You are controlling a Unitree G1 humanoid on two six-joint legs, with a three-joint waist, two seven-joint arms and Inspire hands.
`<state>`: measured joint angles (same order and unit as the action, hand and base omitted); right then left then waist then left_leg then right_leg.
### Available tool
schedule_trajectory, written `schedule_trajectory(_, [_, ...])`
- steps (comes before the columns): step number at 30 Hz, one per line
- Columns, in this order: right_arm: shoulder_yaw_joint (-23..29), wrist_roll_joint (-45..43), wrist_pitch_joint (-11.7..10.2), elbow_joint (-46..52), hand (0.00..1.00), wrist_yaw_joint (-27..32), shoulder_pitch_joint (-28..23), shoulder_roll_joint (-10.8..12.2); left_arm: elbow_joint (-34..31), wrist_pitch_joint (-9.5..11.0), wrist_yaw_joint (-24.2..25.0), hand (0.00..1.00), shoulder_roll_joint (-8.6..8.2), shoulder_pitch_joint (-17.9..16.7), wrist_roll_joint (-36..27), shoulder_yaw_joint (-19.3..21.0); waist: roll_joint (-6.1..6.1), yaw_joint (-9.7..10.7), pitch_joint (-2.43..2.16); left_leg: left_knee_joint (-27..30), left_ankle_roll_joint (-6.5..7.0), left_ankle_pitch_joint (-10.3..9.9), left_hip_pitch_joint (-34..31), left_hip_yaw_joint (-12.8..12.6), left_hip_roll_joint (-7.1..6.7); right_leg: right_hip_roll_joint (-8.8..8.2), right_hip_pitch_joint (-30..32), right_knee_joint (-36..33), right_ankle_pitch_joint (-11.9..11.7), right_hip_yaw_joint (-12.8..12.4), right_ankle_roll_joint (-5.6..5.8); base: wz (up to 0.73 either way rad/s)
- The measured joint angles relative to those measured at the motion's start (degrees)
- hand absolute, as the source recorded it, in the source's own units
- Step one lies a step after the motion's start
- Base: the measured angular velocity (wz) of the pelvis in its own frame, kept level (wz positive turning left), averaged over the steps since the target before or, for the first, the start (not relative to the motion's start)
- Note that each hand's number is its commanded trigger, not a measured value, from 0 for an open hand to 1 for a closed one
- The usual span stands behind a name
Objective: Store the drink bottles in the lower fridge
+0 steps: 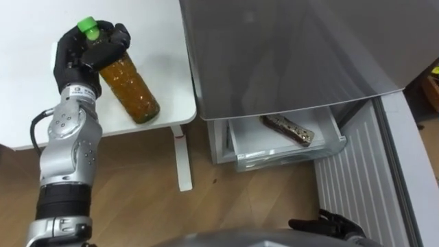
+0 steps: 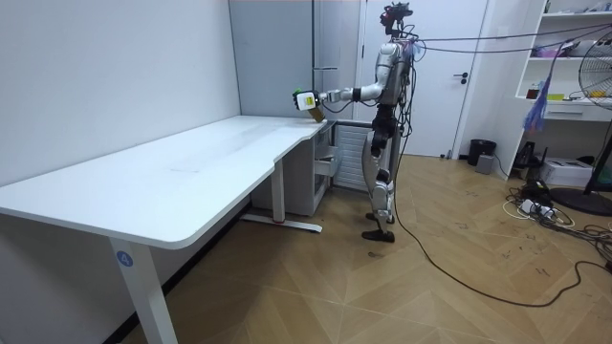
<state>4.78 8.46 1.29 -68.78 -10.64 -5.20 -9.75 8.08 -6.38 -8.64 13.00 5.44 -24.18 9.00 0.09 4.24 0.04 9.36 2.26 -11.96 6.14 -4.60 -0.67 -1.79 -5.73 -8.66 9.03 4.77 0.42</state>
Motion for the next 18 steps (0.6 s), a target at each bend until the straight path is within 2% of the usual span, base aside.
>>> schedule_trajectory(6, [-2.0,0.3,-0.4,0.1,0.0,0.7,0.6,-0.1,-1.8,0.0,-0.8,1.0,-0.6,-0.1,-0.4,-0.4,-0.01,-1.0,-0.01,0.1,0.0,0.0,0.4,0.1,0.05,-0.01,-0.5,0.0,0.0,0.1,0.0,0.0])
schedule_trajectory(10, [-6.1,-0.1,0.1,1.6,0.0,0.4,1.3,0.0,-3.2,0.0,-0.8,1.0,-1.41,-0.2,-2.4,-2.0,0.15,-2.0,0.08,0.2,0.02,0.0,-0.2,0.1,0.27,0.0,-0.2,-0.1,0.0,0.2,0.0,0.01])
schedule_trajectory(12, [-7.2,-0.9,0.6,3.3,0.0,0.1,1.4,0.1,-5.0,0.0,-0.8,1.0,-2.05,-0.4,-2.6,-3.1,0.23,-2.8,0.1,0.3,0.03,0.0,-0.4,0.1,0.28,-0.01,-0.1,-0.2,0.0,0.3,-0.02,0.04])
schedule_trajectory(14, [-9.1,-3.8,1.3,5.8,0.0,-0.6,1.5,0.7,-6.9,0.0,-0.8,1.0,-3.69,-0.5,-2.7,-3.6,0.35,-3.6,0.04,0.3,0.02,0.0,-0.4,0.2,0.26,-0.04,-0.2,-0.2,0.0,0.6,-0.02,0.05])
schedule_trajectory(18, [-12.7,-4.9,1.3,8.5,0.0,-2.6,1.7,1.6,-7.5,0.0,-0.7,1.0,-4.35,-0.5,-3.3,-5.4,0.39,-4.7,0.03,0.4,0.02,0.0,-0.4,0.3,0.27,-0.08,-0.3,-0.2,0.0,0.8,-0.02,0.02])
